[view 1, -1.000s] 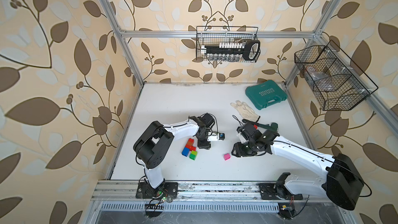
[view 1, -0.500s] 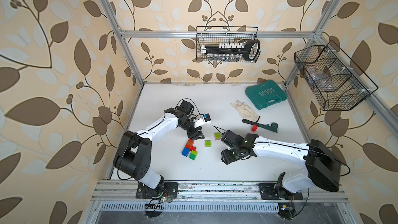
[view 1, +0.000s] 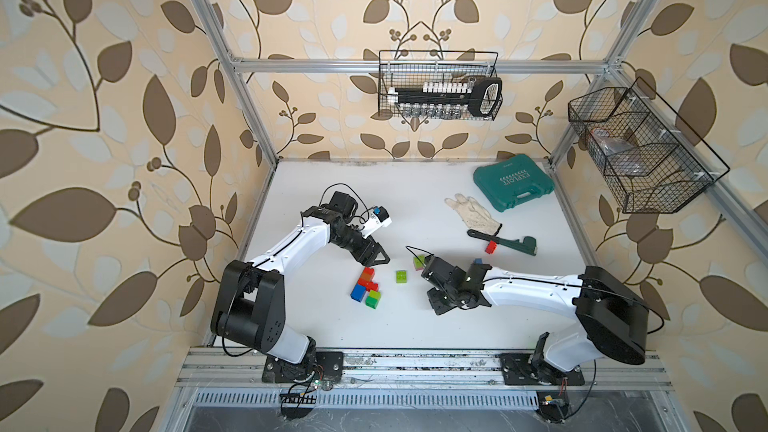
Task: Assemble the letter h with lego
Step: Pick up the lego brick from the center of the board.
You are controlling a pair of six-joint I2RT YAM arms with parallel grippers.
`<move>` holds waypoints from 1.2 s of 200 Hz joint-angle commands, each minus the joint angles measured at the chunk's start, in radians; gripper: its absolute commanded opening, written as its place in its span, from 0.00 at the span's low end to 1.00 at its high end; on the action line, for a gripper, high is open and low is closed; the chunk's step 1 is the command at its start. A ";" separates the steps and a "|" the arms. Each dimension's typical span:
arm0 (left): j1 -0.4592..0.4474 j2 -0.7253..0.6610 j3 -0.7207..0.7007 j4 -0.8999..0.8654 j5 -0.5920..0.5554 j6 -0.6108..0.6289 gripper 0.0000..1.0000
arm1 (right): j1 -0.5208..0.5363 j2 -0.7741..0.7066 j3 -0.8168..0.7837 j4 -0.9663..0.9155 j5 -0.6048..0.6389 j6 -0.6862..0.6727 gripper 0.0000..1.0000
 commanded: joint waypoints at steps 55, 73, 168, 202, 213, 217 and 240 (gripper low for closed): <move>-0.004 0.187 0.237 -0.271 0.244 -0.303 0.66 | 0.090 -0.239 -0.104 0.471 0.161 -0.267 0.26; -0.028 0.198 0.265 -0.307 0.304 -0.316 0.68 | 0.092 -0.229 -0.109 0.580 0.167 -0.337 0.26; -0.178 0.199 0.312 -0.363 0.262 -0.281 0.68 | 0.093 -0.172 -0.057 0.665 0.258 -0.476 0.26; -0.202 0.222 0.328 -0.392 0.266 -0.261 0.53 | 0.093 -0.193 -0.062 0.674 0.258 -0.480 0.26; -0.202 0.229 0.337 -0.400 0.273 -0.257 0.44 | 0.093 -0.197 -0.066 0.684 0.242 -0.483 0.26; -0.202 0.230 0.340 -0.403 0.278 -0.254 0.40 | 0.094 -0.198 -0.065 0.687 0.234 -0.485 0.26; -0.204 0.231 0.355 -0.421 0.298 -0.235 0.29 | 0.094 -0.202 -0.067 0.690 0.228 -0.487 0.27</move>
